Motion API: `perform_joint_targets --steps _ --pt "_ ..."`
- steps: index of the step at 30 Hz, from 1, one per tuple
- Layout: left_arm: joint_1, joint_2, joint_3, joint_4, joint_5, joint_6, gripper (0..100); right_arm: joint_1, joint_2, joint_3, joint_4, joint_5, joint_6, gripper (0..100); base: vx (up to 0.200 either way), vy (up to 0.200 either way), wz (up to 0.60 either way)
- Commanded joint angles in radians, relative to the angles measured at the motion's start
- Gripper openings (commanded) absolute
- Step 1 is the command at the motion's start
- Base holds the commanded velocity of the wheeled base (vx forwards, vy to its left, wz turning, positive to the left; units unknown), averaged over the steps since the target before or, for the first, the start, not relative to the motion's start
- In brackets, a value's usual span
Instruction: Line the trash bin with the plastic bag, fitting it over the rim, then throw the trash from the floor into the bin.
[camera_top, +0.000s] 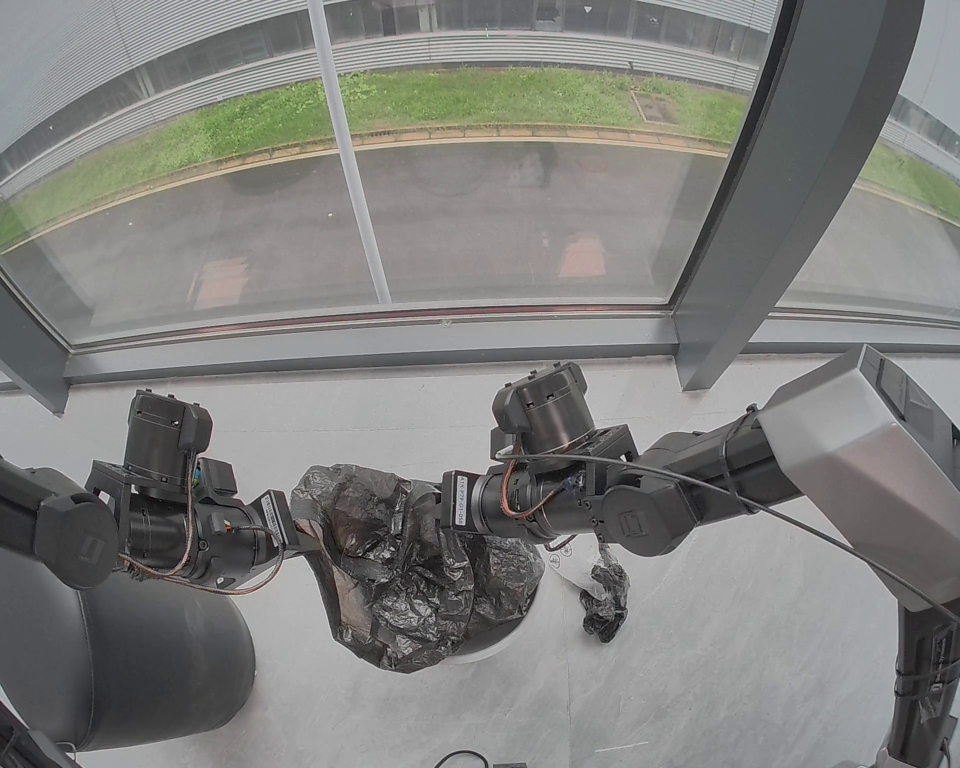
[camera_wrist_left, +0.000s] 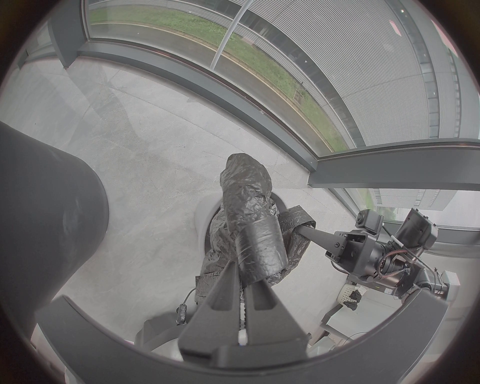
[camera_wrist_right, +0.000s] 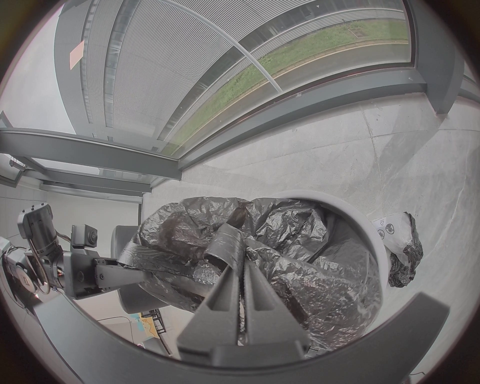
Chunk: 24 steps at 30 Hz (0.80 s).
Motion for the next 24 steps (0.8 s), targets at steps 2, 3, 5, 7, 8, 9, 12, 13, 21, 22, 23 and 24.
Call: perform_joint_targets --steps 2,3,5,7,8,9,12,13,21,22,23,24 --pt "0.004 0.05 -0.007 -0.015 0.0 0.0 0 -0.016 0.046 -0.002 -0.001 -0.005 -0.017 0 0.0 0.0 0.0" --pt "0.004 0.05 -0.007 -0.015 0.0 0.0 0 -0.016 0.046 -0.002 -0.001 -0.005 -0.017 0 0.0 0.0 0.0" --pt "0.004 0.073 -0.003 -0.05 -0.001 0.0 0 -0.03 0.056 0.003 -0.001 -0.016 -0.019 0 0.0 0.0 0.0" --pt "0.001 0.084 -0.003 -0.053 -0.001 0.0 0 -0.033 0.06 0.006 -0.001 -0.016 -0.02 0 0.0 0.0 0.0" --pt "-0.002 0.092 -0.001 -0.054 -0.001 0.0 0 -0.036 0.06 0.011 -0.001 -0.016 -0.023 0 0.0 0.0 0.0" --pt "-0.005 0.096 -0.001 -0.054 -0.001 0.0 0 -0.039 0.06 0.015 -0.002 -0.017 -0.028 0 0.0 0.0 0.0" --pt "-0.024 0.124 0.003 -0.054 -0.003 0.0 0 -0.05 0.06 0.044 -0.009 -0.017 -0.037 0 0.0 0.0 0.0" --pt "-0.028 0.132 0.005 -0.054 -0.014 -0.002 0 -0.055 0.059 0.054 -0.012 -0.019 -0.039 0 0.0 0.0 0.0" --pt "-0.031 0.145 0.01 -0.051 -0.063 -0.005 0 -0.096 0.01 0.183 -0.075 -0.025 -0.043 0 0.0 0.0 0.0" --pt "-0.031 0.144 0.016 -0.048 -0.064 -0.005 0 -0.097 -0.007 0.229 -0.107 -0.025 -0.049 0 0.0 0.0 0.0" --pt "-0.033 0.144 0.025 -0.048 -0.064 -0.004 0 -0.097 -0.023 0.271 -0.134 -0.022 -0.062 0 0.0 0.0 0.0" --pt "-0.033 0.145 0.029 -0.048 -0.064 -0.004 0 -0.097 -0.033 0.298 -0.151 -0.022 -0.069 0 0.0 0.0 0.0"
